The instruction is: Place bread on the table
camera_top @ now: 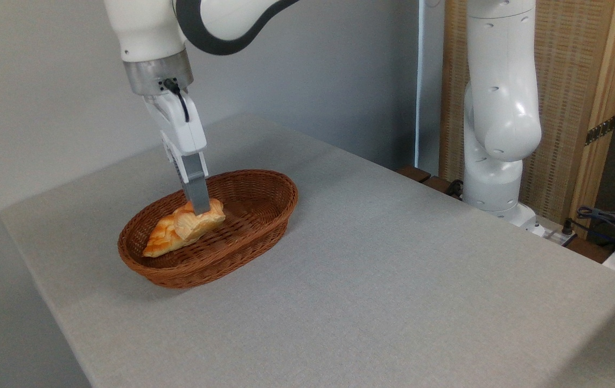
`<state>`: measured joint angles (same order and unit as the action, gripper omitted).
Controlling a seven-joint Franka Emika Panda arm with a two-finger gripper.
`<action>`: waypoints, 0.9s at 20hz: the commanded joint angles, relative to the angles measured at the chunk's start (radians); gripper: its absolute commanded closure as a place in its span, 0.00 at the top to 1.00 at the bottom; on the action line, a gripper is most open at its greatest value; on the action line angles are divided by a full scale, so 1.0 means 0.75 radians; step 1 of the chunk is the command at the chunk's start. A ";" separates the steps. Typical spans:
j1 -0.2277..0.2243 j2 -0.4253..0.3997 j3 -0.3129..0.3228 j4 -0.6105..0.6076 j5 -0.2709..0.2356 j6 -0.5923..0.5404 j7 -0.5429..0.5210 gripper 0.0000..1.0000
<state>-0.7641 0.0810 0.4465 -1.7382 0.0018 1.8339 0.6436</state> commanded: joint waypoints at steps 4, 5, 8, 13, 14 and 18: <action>0.047 -0.073 0.159 0.002 -0.004 -0.109 0.044 0.27; 0.049 -0.073 0.186 0.000 -0.004 -0.113 0.060 0.33; 0.051 -0.063 0.229 -0.012 0.000 -0.118 0.113 0.56; 0.051 -0.028 0.229 -0.016 0.002 -0.120 0.115 1.00; 0.051 -0.028 0.229 -0.016 0.002 -0.120 0.118 1.00; 0.049 -0.026 0.229 -0.016 0.002 -0.120 0.120 1.00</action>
<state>-0.7181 0.0686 0.6108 -1.7544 0.0019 1.7638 0.7175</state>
